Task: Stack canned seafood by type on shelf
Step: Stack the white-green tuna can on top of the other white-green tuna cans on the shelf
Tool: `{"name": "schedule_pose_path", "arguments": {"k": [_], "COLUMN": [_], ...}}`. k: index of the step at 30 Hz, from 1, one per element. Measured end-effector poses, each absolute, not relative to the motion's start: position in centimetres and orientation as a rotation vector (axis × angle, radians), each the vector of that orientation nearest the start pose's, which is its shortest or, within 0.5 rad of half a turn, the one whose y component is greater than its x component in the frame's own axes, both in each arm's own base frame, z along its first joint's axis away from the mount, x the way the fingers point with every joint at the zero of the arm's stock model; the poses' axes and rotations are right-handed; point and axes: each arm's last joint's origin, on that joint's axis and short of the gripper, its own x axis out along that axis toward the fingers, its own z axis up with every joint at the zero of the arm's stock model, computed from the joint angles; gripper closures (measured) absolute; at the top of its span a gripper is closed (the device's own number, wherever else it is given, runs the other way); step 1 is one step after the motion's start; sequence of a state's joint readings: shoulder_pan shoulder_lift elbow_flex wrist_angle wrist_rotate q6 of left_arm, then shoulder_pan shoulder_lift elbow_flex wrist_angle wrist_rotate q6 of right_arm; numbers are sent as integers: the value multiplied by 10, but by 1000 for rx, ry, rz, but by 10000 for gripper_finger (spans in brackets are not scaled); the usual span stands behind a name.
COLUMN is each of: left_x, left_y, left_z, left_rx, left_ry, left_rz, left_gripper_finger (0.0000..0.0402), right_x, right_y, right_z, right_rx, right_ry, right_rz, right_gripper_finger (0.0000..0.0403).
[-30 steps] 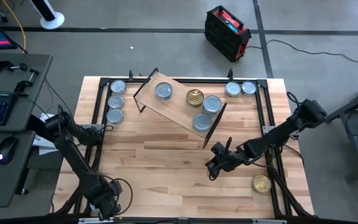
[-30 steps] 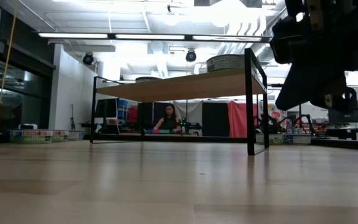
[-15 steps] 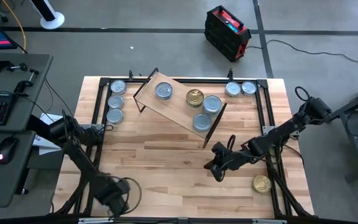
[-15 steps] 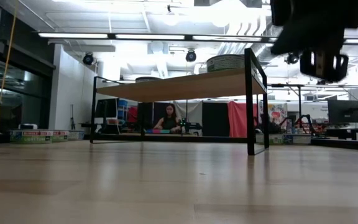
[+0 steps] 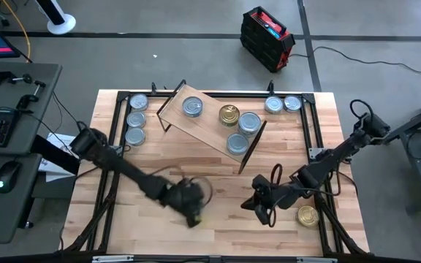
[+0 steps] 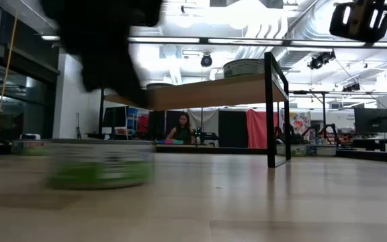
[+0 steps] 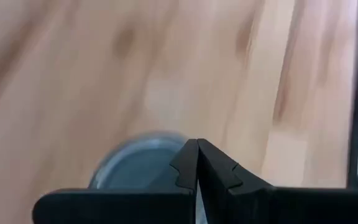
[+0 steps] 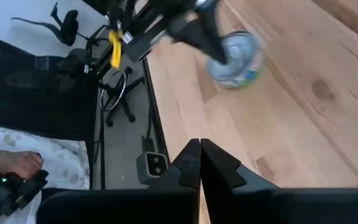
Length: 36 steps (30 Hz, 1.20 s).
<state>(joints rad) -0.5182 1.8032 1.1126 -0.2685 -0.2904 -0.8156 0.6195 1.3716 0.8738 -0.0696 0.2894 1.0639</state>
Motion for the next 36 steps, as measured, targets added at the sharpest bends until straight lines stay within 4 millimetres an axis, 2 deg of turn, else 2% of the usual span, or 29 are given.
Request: {"name": "schedule_pose_path", "arguments": {"k": [4,6,10,13,15,19,24,31,36], "left_x": [337,336,318,300,293,286,282,273,268], "left_y": [-151,-148,-159,-170,-174,-180,-170,-145,-139], "left_z": [176,190,222,227,224,204,176,146,139], "left_rx": [-387,-379,-254,-150,-114,-145,-248,-249,-225], "left_ry": [873,864,821,853,884,888,819,848,868], "left_rz": [125,90,-24,-30,-7,6,34,95,111], "left_gripper_finger": [402,402,402,402,402,402,402,402,402], "right_x": [243,244,248,258,269,289,315,356,375], "right_y": [165,166,168,170,170,168,167,171,165], "right_z": [253,256,259,255,245,210,172,153,145], "right_rx": [753,762,801,773,779,759,698,509,434], "right_ry": [601,587,561,565,584,662,802,921,1002], "right_rz": [12,12,21,91,113,55,-25,-95,-206], "right_gripper_finger": [403,403,403,403,403,403,403,403,403]}}
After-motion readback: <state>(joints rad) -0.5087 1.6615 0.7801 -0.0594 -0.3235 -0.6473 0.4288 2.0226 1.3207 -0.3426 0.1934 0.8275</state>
